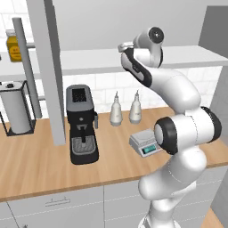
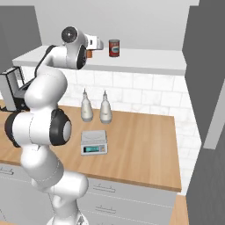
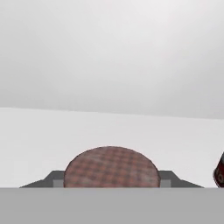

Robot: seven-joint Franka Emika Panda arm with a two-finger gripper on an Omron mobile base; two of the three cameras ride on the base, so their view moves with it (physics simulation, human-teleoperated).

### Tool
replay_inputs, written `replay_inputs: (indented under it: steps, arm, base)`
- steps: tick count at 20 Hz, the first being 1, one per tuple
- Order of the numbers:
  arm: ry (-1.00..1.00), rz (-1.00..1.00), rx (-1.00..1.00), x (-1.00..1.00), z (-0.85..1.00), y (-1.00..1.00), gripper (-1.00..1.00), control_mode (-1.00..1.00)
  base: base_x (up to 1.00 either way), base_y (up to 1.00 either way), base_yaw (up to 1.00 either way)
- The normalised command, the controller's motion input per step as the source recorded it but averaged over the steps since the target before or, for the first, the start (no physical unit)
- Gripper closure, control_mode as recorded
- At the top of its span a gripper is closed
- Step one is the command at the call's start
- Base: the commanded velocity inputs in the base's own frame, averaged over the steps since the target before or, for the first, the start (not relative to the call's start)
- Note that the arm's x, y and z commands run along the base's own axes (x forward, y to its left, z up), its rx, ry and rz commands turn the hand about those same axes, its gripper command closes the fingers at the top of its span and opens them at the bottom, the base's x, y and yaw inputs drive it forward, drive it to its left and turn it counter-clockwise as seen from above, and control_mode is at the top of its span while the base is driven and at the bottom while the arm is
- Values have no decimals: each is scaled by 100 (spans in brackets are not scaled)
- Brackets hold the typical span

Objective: Pick the jam and place it on the digital scale for weighing, and close the cabinet.

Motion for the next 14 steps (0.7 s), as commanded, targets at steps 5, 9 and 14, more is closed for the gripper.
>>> replay_inputs:
  steps: [5, 9, 14]
  arm:
    - [-12, 1, 0, -56, -3, 0, 100, -100]
    - [-35, 7, 3, -100, 20, -21, 100, -100]
    - [-5, 20, 3, -100, 6, -40, 100, -100]
  base:
    - [0, 0, 0]
    - [0, 0, 0]
    - [0, 0, 0]
